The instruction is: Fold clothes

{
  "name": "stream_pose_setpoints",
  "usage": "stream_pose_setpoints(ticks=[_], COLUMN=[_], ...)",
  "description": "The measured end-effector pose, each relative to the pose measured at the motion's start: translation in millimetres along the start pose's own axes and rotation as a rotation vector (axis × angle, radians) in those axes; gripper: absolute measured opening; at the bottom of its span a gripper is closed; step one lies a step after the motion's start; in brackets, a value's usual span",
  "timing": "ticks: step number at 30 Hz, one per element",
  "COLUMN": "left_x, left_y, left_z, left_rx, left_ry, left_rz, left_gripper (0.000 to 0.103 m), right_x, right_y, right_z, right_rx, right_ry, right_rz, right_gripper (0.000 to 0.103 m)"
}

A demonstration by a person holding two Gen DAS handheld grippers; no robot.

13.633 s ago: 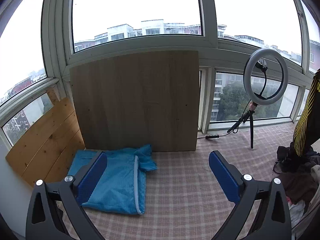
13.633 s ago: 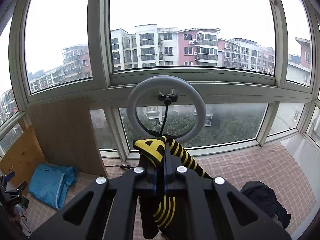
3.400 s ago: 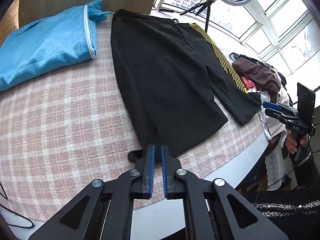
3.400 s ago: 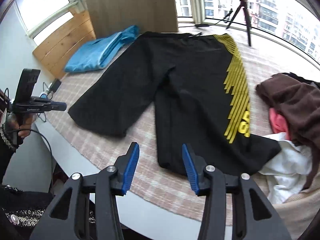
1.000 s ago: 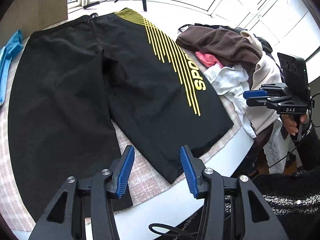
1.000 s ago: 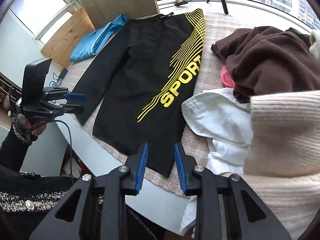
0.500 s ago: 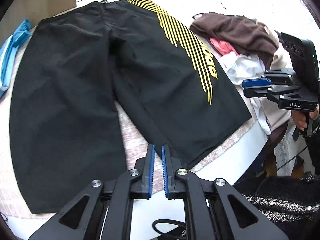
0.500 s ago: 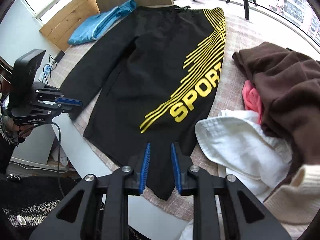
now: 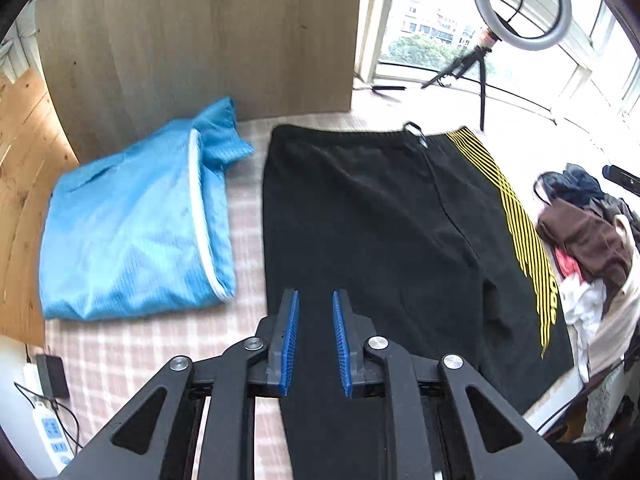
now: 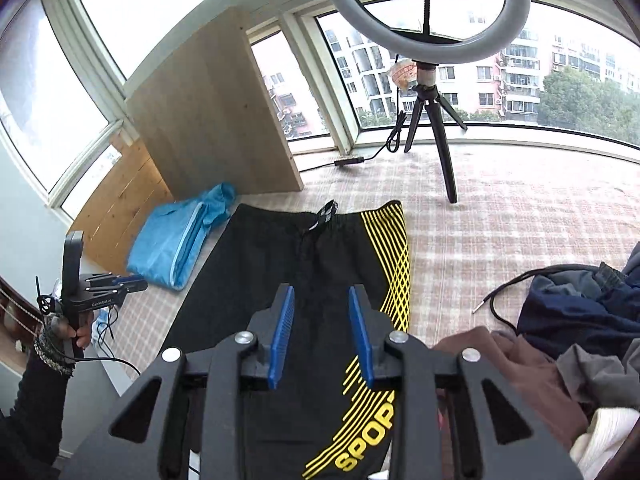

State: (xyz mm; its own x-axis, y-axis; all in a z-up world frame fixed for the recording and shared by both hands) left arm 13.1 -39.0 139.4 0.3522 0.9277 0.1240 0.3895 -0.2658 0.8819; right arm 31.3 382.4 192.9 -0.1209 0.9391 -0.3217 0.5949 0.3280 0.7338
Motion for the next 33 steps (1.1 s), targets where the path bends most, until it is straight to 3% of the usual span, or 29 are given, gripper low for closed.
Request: stream_pose_setpoints(ticks=[3, 7, 9, 12, 17, 20, 21, 22, 26, 33], left_x=[-13.6, -20.3, -21.2, -22.0, -32.9, -35.9, -36.1, -36.6, -42.6, -52.4], left_y=[-29.2, -80.7, -105.5, -142.0, -180.5, -197.1, -199.6, -200.8, -195.7, -195.4], left_z=[-35.1, -69.2, -82.3, -98.8, -121.2, -124.8, -124.6, -124.3, -124.4, -123.8], left_rx=[0.007, -0.014, -0.029, -0.061, -0.080, -0.102, -0.103, -0.099, -0.070, -0.054], left_ry=[0.025, 0.048, 0.061, 0.074, 0.111, 0.118, 0.110, 0.103, 0.086, 0.062], left_rz=[0.011, 0.023, 0.041, 0.067, 0.046, 0.026, 0.019, 0.013, 0.016, 0.034], left_gripper=[0.025, 0.027, 0.034, 0.037, 0.037, 0.026, 0.010, 0.003, 0.002, 0.002], right_x=[15.2, 29.1, 37.8, 54.1, 85.3, 92.9, 91.8, 90.7, 87.4, 80.5], right_y=[-35.8, -101.2, -131.0, -168.9, -212.5, -229.1, -232.5, -235.9, -248.1, -267.8], right_z=[-23.6, -32.4, -31.9, -35.3, -47.0, -52.1, -53.0, -53.8, -57.6, -58.9], right_rx=[0.023, -0.041, -0.071, -0.117, -0.161, -0.184, -0.190, -0.195, -0.204, -0.212], right_ry=[-0.034, -0.045, -0.046, -0.090, -0.174, -0.180, -0.171, -0.162, -0.132, -0.085], right_rz=[0.093, 0.185, 0.210, 0.202, 0.164, 0.122, 0.103, 0.085, 0.065, 0.020], right_gripper=[0.033, 0.033, 0.033, 0.033, 0.033, 0.033, 0.033, 0.034, 0.040, 0.040])
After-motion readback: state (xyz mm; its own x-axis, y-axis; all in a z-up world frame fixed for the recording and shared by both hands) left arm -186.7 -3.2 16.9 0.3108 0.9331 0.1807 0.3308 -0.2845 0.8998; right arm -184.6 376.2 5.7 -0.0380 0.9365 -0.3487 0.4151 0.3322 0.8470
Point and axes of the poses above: each gripper's, at about its wrist camera, not at the fingertips, and y roughly against the way its jaws point, x to its right, z to its underside, the point moved 1 cm from there along -y, roughly the way its jaws point, and after that the axes turned 3 degrees about z, right-handed, at the moved point
